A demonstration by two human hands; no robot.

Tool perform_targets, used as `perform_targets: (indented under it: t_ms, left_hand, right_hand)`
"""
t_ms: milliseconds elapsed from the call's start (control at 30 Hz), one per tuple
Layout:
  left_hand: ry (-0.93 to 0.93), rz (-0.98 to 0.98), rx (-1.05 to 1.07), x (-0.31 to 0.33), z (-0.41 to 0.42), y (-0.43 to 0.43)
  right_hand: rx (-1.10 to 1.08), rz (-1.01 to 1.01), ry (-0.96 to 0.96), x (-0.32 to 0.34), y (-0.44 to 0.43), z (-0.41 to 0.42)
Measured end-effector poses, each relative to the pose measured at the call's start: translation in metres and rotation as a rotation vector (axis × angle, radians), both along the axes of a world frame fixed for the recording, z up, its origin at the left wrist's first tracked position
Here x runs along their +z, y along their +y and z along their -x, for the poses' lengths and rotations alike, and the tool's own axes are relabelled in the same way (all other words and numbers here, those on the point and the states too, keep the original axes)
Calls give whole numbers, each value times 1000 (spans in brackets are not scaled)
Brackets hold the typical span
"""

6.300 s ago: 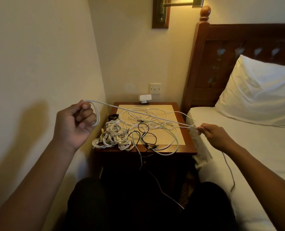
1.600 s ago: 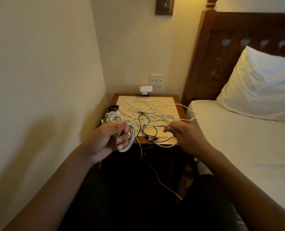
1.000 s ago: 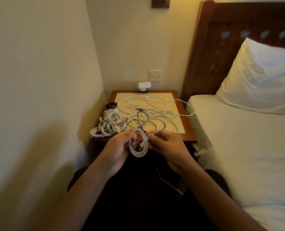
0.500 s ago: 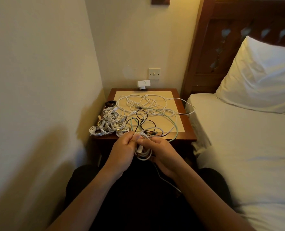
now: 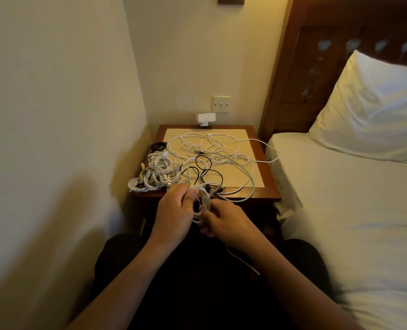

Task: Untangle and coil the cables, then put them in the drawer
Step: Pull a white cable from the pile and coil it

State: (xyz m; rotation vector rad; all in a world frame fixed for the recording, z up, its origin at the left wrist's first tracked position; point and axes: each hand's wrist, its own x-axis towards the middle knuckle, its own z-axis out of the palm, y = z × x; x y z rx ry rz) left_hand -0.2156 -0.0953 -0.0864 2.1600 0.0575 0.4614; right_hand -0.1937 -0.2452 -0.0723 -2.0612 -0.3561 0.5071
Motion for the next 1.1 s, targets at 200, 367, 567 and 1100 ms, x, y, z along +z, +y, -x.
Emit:
perform_targets:
  t_ms: [200,367,567,1100]
  left_hand:
    - [132,121,306,6,-23,54]
    - [238,717,206,23,-14,39]
    - [337,1178,44,29,2,7]
    - [287,1133,12,16,5,-17]
  right_hand:
    - [128,214,-99,10,-17,5]
    - [82,403,-445,-2,-29,-2]
    - [-195,-64,-356,-21,-20,8]
    - [-376,-789,282,-23,-17,5]
